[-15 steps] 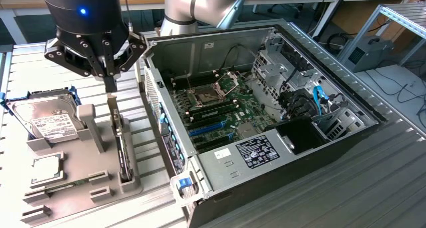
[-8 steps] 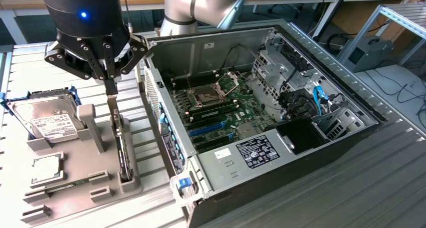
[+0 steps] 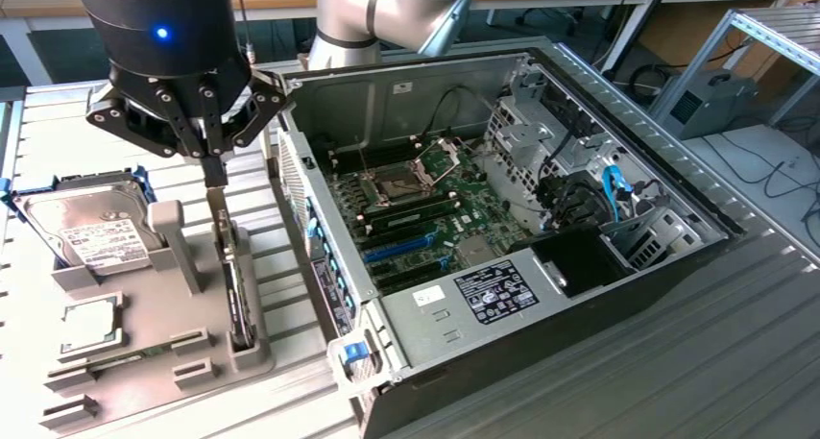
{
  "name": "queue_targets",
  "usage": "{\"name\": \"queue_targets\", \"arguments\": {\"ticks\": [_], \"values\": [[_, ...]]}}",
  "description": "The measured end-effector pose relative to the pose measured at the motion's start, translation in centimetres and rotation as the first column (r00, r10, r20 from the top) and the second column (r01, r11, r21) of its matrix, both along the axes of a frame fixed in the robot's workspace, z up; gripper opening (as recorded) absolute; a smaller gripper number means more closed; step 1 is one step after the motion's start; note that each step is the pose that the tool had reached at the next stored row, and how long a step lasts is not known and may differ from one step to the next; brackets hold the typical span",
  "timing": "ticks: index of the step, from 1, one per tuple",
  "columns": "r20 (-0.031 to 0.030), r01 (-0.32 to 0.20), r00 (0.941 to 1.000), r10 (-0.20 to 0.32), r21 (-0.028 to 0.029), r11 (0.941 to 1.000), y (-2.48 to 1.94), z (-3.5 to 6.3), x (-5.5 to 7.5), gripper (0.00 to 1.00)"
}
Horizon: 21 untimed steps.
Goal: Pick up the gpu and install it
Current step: 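Reach for the gpu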
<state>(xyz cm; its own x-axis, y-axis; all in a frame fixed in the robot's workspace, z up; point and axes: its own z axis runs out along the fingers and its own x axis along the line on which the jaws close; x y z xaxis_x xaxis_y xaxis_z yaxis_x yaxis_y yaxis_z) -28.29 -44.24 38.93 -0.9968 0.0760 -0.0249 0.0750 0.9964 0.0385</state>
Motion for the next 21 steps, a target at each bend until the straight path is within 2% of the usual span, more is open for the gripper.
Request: {"name": "queue_targets", "arguments": {"ticks": [21], "values": [[0.0000, 0.000, 1.0000, 0.000, -0.0066, 1.0000, -0.94, -0.17, 0.00, 0.11]]}}
